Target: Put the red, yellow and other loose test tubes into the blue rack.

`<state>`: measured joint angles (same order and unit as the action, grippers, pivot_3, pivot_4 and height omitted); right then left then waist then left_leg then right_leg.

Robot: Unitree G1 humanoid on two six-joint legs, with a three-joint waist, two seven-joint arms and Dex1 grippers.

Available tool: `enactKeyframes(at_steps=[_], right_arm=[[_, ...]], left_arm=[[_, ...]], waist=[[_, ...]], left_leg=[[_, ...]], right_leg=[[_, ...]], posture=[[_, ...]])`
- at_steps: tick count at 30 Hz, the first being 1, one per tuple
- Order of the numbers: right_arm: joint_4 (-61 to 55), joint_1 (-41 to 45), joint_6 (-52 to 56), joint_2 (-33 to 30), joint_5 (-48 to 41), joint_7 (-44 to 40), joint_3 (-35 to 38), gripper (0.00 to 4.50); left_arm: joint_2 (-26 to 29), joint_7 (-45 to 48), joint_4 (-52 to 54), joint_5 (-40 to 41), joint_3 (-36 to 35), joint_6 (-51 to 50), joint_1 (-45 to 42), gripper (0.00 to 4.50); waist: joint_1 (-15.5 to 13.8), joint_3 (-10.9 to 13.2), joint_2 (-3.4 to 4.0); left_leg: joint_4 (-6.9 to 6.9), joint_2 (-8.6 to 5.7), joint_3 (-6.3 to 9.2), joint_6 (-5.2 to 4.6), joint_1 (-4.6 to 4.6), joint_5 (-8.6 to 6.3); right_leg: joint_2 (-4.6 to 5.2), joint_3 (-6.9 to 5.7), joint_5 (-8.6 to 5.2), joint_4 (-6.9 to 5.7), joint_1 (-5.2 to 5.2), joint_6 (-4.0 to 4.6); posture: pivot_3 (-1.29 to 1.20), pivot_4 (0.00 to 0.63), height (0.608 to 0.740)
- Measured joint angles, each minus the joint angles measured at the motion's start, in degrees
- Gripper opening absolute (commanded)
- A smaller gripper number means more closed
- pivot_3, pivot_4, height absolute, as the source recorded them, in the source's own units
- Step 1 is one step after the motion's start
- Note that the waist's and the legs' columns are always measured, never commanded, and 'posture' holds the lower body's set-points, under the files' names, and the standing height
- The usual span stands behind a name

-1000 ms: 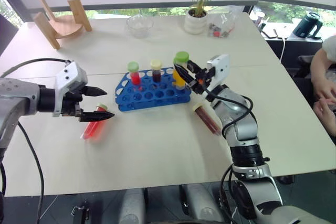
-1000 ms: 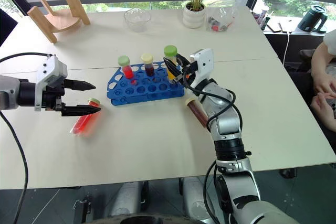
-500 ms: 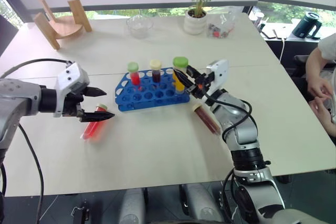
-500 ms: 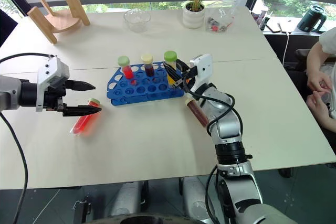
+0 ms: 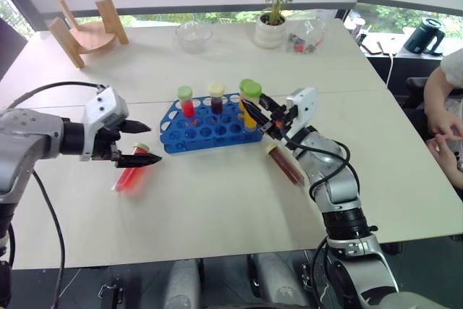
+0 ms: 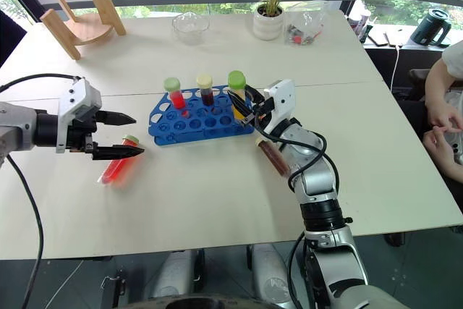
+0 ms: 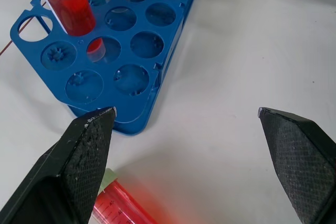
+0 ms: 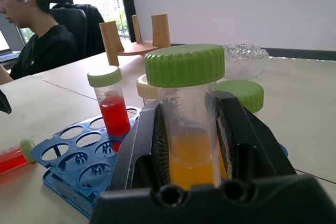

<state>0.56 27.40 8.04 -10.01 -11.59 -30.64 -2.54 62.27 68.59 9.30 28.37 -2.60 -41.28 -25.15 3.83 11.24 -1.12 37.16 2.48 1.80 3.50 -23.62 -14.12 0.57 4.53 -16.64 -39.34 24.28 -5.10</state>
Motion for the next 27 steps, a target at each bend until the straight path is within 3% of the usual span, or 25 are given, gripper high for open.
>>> enactKeyframes(at_steps=[6,11,13,14,19,27], right_arm=[[1.3,-0.2,-0.2,0.0,0.2,0.0,-0.4,0.83],[3.1,-1.2,-0.2,-0.1,0.7,0.5,-0.6,3.16],[3.1,-1.5,-0.5,-0.1,0.7,0.5,-0.7,4.31],[3.1,-1.7,-0.5,-0.3,0.8,0.4,-0.7,4.46],[-3.2,-1.9,5.7,-6.2,-1.2,-2.7,-0.7,4.46],[-16.7,5.6,35.9,-31.1,-19.7,-19.6,3.4,4.46]], left_arm=[[-0.5,0.0,-0.4,-0.5,0.4,0.3,-0.3,4.50],[-0.6,0.0,-0.7,-0.8,1.1,0.3,-0.4,4.50],[-0.6,0.0,-0.8,-0.8,1.1,0.4,-0.4,4.50],[-0.6,0.0,-0.8,-0.8,1.1,0.5,-0.4,4.50],[-0.6,0.2,-0.5,-0.7,1.1,0.5,-0.4,4.50],[-0.1,2.5,1.5,-1.0,1.1,3.0,0.1,4.50]], waist=[[-0.1,0.0,0.00],[0.0,0.0,0.01],[0.1,0.0,0.01],[0.1,0.0,0.01],[-0.1,0.0,0.03],[-0.8,0.0,0.02]], left_leg=[[0.01,0.00,0.00,0.00,0.02,0.00],[-0.02,0.00,0.00,0.00,0.02,0.00],[-0.02,0.00,0.01,0.00,0.02,0.00],[-0.02,0.00,0.00,0.00,0.02,0.00],[-0.01,-0.01,0.00,0.00,0.01,0.00],[-0.03,0.01,-0.03,-0.02,0.09,-0.01]], right_leg=[[0.00,0.00,0.00,0.00,-0.04,0.00],[0.00,0.00,0.00,0.01,-0.02,0.00],[-0.01,0.00,0.00,0.01,-0.02,0.00],[-0.01,0.01,0.00,0.01,-0.02,0.00],[0.01,0.01,-0.01,0.01,-0.02,-0.01],[-0.01,0.03,-0.02,0.04,-0.07,0.02]], posture=[[0.00,0.150,0.740],[0.00,0.150,0.740],[0.00,0.150,0.740],[0.00,0.150,0.740],[0.00,0.150,0.740],[0.00,0.150,0.740]])
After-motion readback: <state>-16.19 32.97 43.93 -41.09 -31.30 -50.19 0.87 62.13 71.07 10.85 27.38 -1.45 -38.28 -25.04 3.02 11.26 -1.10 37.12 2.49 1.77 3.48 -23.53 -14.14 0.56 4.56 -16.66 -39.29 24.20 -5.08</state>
